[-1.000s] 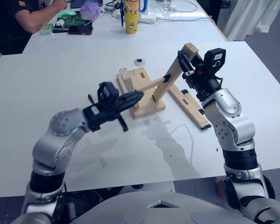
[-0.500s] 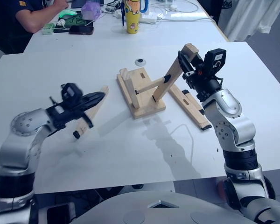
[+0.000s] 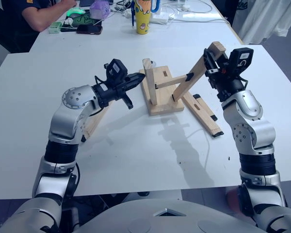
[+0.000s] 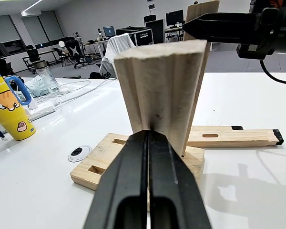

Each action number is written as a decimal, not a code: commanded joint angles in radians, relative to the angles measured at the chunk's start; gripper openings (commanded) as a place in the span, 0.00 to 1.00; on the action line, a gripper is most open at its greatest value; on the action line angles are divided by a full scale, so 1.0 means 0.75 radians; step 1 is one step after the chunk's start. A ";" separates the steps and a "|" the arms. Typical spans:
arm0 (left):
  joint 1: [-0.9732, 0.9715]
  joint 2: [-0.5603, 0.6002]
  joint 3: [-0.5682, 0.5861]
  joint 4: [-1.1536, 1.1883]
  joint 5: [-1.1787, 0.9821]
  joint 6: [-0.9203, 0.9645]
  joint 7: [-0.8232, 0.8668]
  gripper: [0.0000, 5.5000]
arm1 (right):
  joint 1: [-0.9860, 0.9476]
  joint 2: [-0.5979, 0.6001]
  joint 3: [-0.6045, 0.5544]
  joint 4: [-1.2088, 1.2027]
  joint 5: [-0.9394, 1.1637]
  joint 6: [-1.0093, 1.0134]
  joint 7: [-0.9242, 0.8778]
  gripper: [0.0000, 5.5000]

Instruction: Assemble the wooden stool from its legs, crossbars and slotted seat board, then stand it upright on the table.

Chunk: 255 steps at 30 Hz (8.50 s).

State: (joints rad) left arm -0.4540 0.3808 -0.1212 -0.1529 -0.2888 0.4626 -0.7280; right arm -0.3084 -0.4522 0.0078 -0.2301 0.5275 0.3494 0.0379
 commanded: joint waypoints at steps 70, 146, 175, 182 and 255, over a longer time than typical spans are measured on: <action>0.234 -0.049 0.222 -0.178 -0.039 -0.108 0.312 0.00 | 0.018 0.037 -0.053 0.073 0.418 0.505 0.444 0.43; 0.301 -0.063 0.281 -0.302 -0.084 -0.093 0.413 0.00 | -0.160 0.190 -0.019 0.216 0.253 0.472 0.280 0.00; 0.236 -0.010 0.351 -0.014 0.160 -0.132 0.656 0.00 | -0.111 0.239 -0.277 0.242 -0.179 0.192 -0.088 0.00; 0.148 0.060 0.245 0.160 0.354 -0.247 0.642 0.00 | 0.224 0.195 -0.119 -0.144 -0.363 0.320 -0.071 0.00; 0.140 0.105 0.365 0.186 0.185 -0.222 0.577 0.00 | -0.048 0.206 0.134 0.208 -0.649 0.293 0.317 0.00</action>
State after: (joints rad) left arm -0.4122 0.4484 0.2087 0.1079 -0.1026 0.2326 -0.1942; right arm -0.3313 -0.2963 0.1098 -0.0815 0.0452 0.5752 0.2660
